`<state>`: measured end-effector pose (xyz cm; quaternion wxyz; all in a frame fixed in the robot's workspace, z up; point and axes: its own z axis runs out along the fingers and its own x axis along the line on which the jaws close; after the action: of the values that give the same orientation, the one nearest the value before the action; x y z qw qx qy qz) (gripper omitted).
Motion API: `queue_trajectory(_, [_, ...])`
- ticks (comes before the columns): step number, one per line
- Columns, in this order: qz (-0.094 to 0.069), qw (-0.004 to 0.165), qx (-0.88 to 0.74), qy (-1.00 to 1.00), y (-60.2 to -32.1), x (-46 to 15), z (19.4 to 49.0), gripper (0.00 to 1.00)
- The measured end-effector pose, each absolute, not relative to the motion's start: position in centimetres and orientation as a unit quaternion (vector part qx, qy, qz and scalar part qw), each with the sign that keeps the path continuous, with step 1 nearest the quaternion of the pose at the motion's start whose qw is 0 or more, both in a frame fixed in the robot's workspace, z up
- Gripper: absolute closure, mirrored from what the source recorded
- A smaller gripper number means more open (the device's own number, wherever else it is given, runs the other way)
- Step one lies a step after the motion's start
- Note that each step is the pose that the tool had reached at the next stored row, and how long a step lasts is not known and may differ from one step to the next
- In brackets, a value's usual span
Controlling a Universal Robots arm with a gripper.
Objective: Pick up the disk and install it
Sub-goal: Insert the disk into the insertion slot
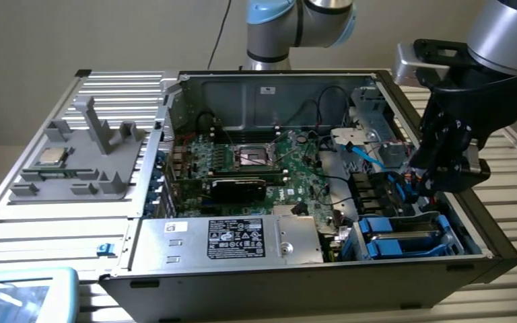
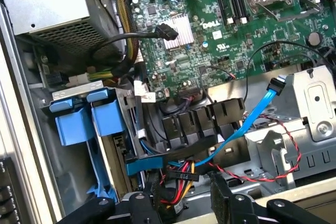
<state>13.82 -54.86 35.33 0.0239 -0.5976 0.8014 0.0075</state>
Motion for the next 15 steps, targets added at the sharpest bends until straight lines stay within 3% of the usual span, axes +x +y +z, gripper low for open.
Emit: queue_trajectory(15, [0.0, 0.036, -0.574, 0.818, -54.3, 12.6, 34.4, 0.49])
